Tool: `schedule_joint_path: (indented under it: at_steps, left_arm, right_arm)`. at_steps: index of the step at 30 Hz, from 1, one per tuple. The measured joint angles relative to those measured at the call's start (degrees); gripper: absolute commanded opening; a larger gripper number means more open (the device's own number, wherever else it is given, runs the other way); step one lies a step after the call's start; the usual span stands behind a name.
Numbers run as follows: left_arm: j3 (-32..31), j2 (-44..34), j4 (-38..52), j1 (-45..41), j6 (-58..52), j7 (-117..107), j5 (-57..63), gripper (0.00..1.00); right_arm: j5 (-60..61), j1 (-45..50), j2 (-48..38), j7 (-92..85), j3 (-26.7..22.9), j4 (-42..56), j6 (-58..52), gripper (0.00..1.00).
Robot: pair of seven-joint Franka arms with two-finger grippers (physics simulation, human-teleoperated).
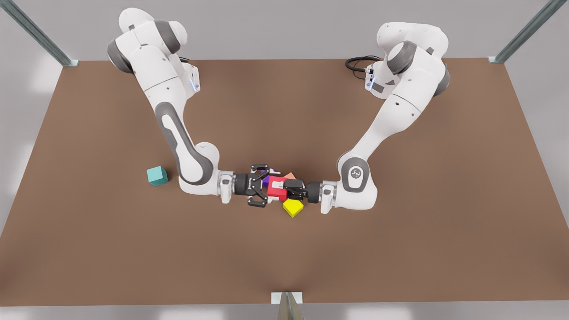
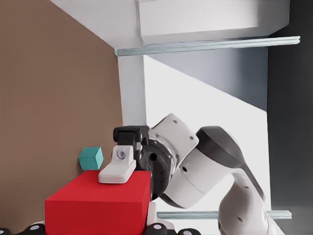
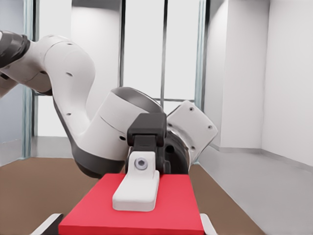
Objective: Pick up red wooden cube and pass to hand red wooden cube and place in blue wooden cube
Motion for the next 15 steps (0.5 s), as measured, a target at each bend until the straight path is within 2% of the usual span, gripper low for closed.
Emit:
schedule_joint_path:
  at_steps: [8,9,10,11,12,15]
  left_arm:
    - [0.00,-0.05,0.00,-0.05,0.04,-0.44,-0.09,0.66]
    - [0.00,-0.06,0.00,-0.08,0.05,-0.49,-0.13,0.66]
    - [0.00,-0.06,0.00,-0.09,0.06,-0.53,-0.16,0.66]
    - [0.00,-0.06,0.00,-0.09,0.07,-0.57,-0.18,0.66]
    - [0.00,-0.06,-0.01,-0.09,0.10,-0.61,-0.21,0.66]
    - [0.01,0.00,0.00,-0.14,0.16,-0.71,-0.28,0.66]
  right_arm:
    - [0.21,0.27,0.93,-0.36,0.60,1.45,1.51,1.00]
    - [0.22,0.26,0.98,-0.39,0.70,1.58,1.66,0.95]
    - [0.21,0.25,1.00,-0.41,0.75,1.67,1.80,0.85]
    - [0.16,0.28,1.03,-0.40,0.76,1.75,1.91,0.63]
    - [0.08,0.28,1.02,-0.37,0.73,1.79,2.01,0.57]
    - [-0.13,0.25,1.00,-0.24,0.75,1.84,2.27,0.57]
